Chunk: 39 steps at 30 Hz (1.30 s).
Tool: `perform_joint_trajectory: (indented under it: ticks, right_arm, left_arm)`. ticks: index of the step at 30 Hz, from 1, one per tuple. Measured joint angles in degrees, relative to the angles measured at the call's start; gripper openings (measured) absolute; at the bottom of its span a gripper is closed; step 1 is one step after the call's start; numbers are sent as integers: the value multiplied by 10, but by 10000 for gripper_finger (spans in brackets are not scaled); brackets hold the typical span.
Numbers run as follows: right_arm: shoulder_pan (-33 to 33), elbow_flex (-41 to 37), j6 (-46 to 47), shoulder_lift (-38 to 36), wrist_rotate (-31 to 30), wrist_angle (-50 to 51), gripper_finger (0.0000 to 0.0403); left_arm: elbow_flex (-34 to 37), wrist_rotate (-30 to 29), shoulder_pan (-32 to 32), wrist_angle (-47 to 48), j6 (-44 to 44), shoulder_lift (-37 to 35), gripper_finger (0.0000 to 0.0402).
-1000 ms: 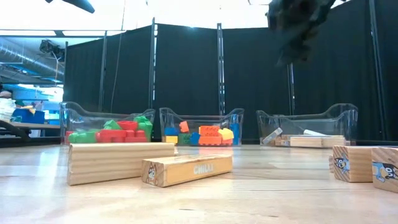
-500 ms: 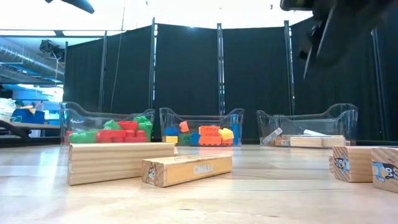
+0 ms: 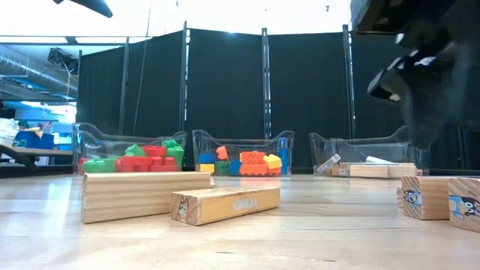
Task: Sort blocks by size
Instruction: Put the brown wooden block into the right transparent bin
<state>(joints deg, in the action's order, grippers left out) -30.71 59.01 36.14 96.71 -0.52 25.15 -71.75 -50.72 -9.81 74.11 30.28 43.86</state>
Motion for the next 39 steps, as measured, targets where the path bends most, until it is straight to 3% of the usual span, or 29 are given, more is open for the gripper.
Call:
perform_joint_trajectory:
  ticks: [12, 24, 28, 35, 39]
  right_arm:
    - [-15, 0, -5, 23, -28, -37, 207]
    - [-17, 3, 0, 79, -19, -73, 196]
    - [-17, 2, 10, 76, -39, -50, 154]
    - [-17, 1, 14, 76, -40, -40, 18]
    - [-14, 1, 23, 76, -39, -38, 15]
  left_arm:
    - [0, 0, 0, 8, 0, 0, 4]
    - [0, 0, 0, 10, 0, 0, 4]
    - [0, 0, 0, 10, 0, 0, 4]
    - [0, 0, 0, 10, 0, 0, 4]
    - [0, 0, 0, 10, 0, 0, 4]
